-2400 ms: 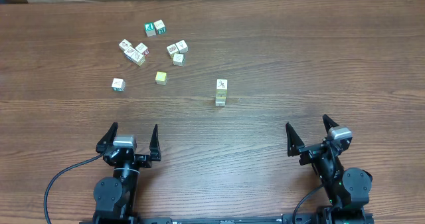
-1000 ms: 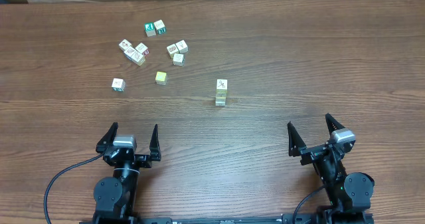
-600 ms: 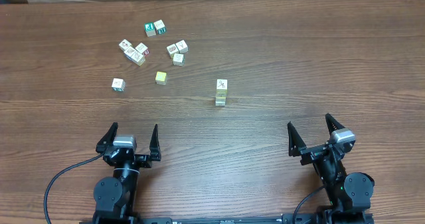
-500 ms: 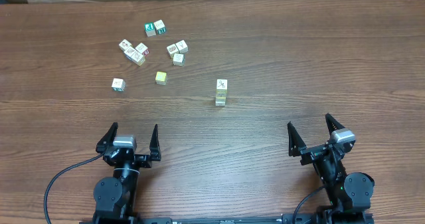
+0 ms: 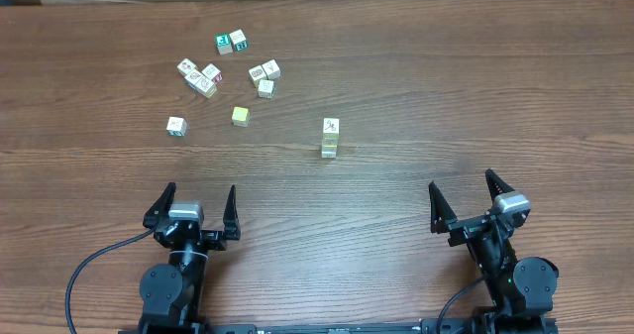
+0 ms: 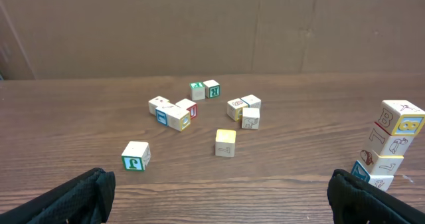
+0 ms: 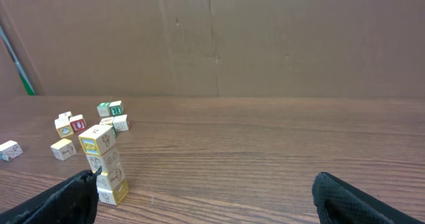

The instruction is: Form a tower

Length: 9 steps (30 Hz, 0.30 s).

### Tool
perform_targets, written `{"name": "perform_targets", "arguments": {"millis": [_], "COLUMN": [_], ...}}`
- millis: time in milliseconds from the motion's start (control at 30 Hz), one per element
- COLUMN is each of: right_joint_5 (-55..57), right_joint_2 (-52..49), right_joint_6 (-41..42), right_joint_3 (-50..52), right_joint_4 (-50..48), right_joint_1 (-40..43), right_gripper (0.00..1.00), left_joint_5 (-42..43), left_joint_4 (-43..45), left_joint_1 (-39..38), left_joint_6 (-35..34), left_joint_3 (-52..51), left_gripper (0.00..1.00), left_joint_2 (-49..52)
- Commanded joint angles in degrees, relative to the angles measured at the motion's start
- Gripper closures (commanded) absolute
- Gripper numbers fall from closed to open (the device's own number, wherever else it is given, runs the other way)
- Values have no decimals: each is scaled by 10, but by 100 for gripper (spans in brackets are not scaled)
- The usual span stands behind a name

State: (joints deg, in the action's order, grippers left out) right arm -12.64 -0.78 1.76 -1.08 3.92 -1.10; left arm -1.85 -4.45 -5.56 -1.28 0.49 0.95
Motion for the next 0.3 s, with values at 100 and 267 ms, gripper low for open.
{"name": "perform_targets", "arguments": {"millis": [100,267], "right_joint_5": [6,6], "right_joint_2": [6,6], "right_joint_6": [3,3], "right_joint_3": [6,6], "right_joint_4": [-3,-3], "right_joint_1": [4,4], "right_gripper": [0,0], "left_joint_5": [8,8], "left_joint_4": [1,1], "left_joint_1": [4,4], "left_joint_6": [9,9], "left_joint_3": [-2,-2], "left_gripper": [0,0], "left_joint_2": [-7,-7]}}
